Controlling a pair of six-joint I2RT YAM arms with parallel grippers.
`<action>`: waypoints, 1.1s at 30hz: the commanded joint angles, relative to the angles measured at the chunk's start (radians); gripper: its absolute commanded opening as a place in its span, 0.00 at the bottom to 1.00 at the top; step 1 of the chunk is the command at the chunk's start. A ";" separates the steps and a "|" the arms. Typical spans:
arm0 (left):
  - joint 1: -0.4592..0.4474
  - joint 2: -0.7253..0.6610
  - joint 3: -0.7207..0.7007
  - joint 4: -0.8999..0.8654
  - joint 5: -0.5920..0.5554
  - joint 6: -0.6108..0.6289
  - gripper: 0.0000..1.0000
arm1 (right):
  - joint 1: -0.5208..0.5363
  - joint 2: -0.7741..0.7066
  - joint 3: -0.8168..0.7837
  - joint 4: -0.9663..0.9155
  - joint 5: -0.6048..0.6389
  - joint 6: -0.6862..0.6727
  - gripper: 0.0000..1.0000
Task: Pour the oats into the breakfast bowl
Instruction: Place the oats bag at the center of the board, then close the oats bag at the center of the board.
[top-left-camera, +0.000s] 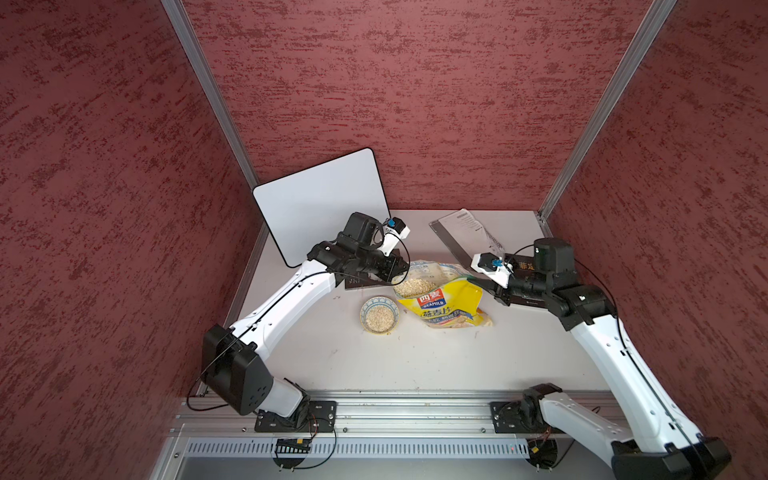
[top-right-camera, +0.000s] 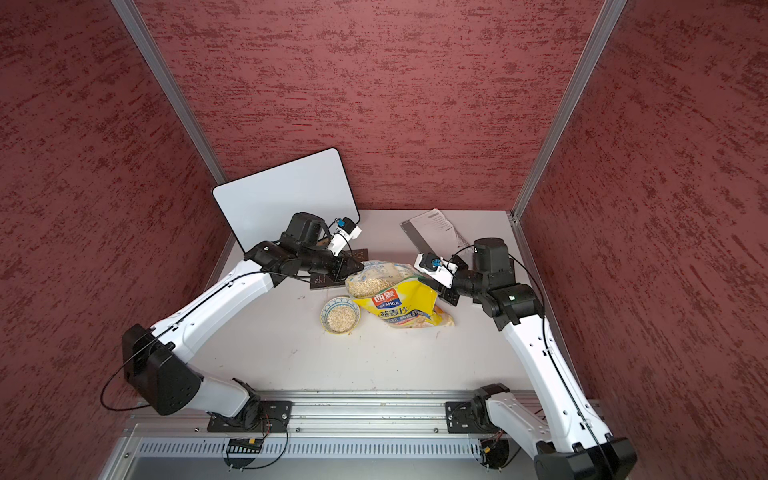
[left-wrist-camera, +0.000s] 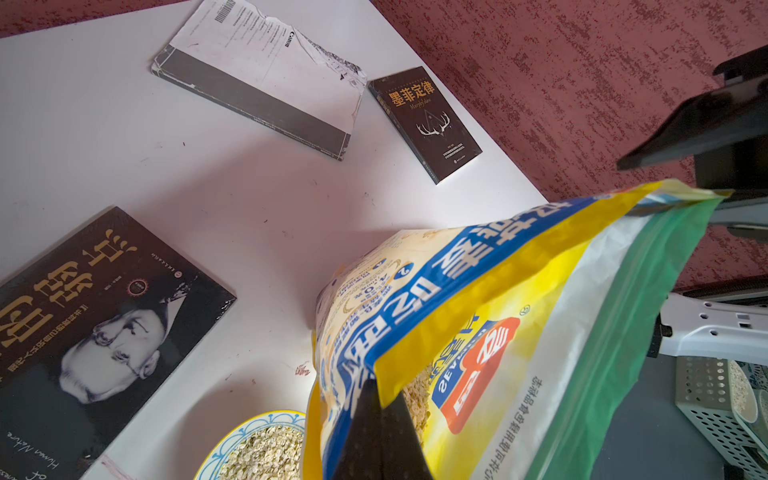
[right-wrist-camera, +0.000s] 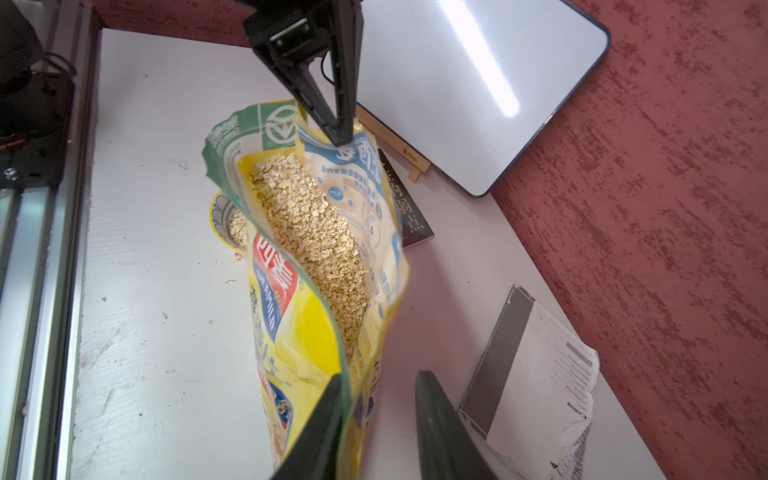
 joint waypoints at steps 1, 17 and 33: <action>-0.004 0.008 0.043 0.028 -0.013 0.011 0.00 | -0.013 -0.028 -0.025 0.019 -0.025 0.007 0.00; 0.110 -0.208 -0.189 0.231 0.178 0.499 0.91 | -0.134 0.010 -0.022 -0.021 -0.099 -0.009 0.00; 0.153 -0.082 -0.222 0.203 0.385 0.906 0.85 | -0.136 0.011 -0.005 -0.038 -0.085 -0.014 0.00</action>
